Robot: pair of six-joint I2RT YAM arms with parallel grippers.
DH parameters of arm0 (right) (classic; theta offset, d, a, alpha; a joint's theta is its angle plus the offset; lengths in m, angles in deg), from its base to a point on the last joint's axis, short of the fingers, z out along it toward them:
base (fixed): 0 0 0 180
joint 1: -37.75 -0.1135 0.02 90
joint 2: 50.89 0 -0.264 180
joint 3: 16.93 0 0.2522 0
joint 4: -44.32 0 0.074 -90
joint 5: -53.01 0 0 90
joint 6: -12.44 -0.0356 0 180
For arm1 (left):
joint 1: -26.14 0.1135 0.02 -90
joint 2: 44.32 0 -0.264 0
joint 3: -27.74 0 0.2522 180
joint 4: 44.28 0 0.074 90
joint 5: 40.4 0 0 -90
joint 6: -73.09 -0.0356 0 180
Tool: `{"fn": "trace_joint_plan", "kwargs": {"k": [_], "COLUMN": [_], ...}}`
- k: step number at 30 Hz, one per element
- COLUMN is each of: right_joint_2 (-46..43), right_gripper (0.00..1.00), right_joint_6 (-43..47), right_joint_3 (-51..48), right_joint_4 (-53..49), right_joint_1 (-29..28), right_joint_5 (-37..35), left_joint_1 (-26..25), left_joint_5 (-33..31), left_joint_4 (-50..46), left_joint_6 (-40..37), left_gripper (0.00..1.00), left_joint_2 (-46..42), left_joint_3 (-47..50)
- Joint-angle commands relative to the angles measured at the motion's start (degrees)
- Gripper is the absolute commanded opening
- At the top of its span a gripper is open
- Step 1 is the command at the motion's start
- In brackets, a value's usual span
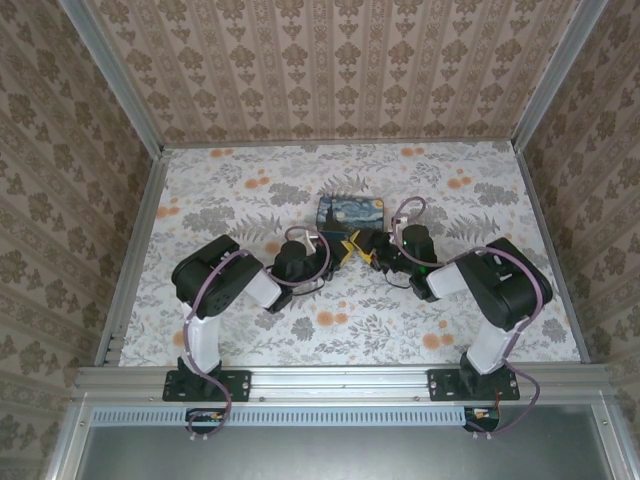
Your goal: Unlock the padlock with the key
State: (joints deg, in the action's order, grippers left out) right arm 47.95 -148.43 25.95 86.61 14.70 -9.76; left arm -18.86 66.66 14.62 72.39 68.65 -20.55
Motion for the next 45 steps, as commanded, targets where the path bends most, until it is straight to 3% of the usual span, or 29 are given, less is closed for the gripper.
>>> {"fn": "trace_joint_plan", "kwargs": {"k": [1,10,18,31,45], "right_joint_2": [-5.8,-20.4,-24.8,-19.6,-12.3], "right_gripper": [0.59,0.61,0.59,0.47,0.37], "right_joint_6": [6.1,23.7,34.7,52.6,58.6], "right_joint_3": [-1.1,-2.7,-2.2,7.1,12.1], "right_joint_4": [-5.4,-31.5,-40.1,-49.7,-51.0], "right_joint_1": [-0.4,-0.4,-0.8,-9.1,-11.7], "right_joint_5": [3.8,-2.6,-6.2,-17.1,-23.5], "left_joint_1": [0.4,1.6,2.4,2.8,2.8], "left_joint_5": [4.7,5.3,6.1,7.4,9.3], "left_joint_4": [1.9,1.9,1.9,1.8,1.8], "left_joint_6": [-2.2,-3.6,-4.3,-3.0,-0.7], "left_gripper": [0.0,0.0,0.0,0.0,0.0], "left_joint_2": [1.0,0.7,0.5,0.1,-1.6], "left_joint_3": [0.2,1.6,2.6,2.3,2.5]}}
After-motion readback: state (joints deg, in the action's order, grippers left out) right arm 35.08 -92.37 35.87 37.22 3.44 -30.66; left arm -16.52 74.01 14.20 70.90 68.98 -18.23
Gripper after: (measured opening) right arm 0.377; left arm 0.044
